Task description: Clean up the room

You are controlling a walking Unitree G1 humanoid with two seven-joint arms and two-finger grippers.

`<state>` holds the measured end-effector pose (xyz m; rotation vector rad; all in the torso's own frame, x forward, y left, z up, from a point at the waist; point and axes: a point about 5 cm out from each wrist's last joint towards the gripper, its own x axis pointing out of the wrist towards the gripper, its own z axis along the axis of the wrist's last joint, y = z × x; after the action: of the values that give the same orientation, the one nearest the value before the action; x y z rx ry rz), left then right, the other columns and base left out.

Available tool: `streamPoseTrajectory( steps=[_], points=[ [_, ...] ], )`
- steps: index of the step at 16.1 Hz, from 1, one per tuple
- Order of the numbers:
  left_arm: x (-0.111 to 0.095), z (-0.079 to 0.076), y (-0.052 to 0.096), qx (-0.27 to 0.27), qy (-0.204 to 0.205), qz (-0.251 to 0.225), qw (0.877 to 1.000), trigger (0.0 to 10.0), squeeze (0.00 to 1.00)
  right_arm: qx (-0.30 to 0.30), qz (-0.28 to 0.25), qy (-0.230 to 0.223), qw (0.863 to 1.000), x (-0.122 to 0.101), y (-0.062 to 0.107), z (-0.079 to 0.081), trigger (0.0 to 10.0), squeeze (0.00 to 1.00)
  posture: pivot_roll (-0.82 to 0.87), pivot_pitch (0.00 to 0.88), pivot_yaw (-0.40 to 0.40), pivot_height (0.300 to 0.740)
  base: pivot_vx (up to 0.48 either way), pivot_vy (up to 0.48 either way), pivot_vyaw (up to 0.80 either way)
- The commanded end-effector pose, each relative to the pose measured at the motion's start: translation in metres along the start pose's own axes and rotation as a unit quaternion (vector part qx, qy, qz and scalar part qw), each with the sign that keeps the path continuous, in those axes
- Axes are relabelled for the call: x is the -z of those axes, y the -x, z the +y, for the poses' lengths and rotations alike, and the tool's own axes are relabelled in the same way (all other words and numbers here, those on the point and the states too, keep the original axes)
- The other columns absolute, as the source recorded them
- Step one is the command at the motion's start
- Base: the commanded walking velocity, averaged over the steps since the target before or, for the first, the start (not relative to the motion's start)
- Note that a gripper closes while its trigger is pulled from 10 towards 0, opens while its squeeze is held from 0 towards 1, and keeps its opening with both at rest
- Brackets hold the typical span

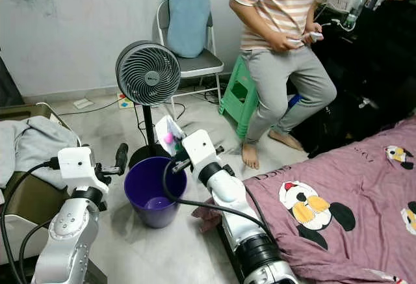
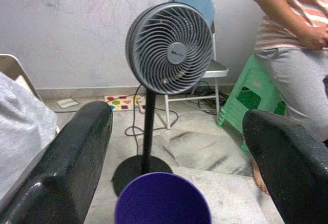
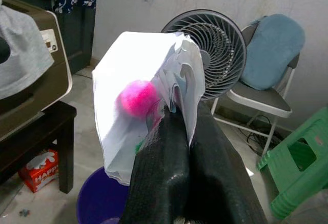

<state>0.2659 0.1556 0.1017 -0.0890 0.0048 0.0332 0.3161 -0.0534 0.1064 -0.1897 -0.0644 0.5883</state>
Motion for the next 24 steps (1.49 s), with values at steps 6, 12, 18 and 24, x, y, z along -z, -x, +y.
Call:
streamPoseTrajectory(
  steps=[6, 12, 18, 24],
  points=[
    [-0.0002, -0.0123, 0.0013, 0.037, 0.016, -0.005, 0.999, 10.0, 0.00, 0.001, -0.001, 0.005, 1.000, 0.0025, 0.0051, -0.0002, 10.0, 0.00, 0.05, 0.000, -0.056, 0.740, 0.000, 0.000, 0.21],
    [-0.0006, -0.0133, 0.0000, 0.036, 0.016, -0.006, 0.999, 10.0, 0.00, 0.004, -0.003, 0.007, 1.000, 0.0008, 0.0030, -0.0036, 10.0, 0.00, 0.05, 0.000, -0.062, 0.740, 0.000, 0.000, 0.38],
    [-0.0008, -0.0135, -0.0009, 0.035, 0.016, -0.006, 0.999, 10.0, 0.00, 0.002, -0.005, 0.005, 1.000, 0.0003, 0.0021, -0.0010, 10.0, 0.00, 0.05, 0.000, -0.060, 0.740, 0.000, 0.000, 0.48],
    [-0.0014, -0.0135, -0.0016, 0.036, 0.017, -0.007, 0.999, 10.0, 0.00, 0.003, -0.004, 0.006, 1.000, -0.0002, 0.0010, -0.0018, 10.0, 0.00, 0.05, 0.000, -0.062, 0.740, 0.267, 0.000, 0.00]
  ],
)
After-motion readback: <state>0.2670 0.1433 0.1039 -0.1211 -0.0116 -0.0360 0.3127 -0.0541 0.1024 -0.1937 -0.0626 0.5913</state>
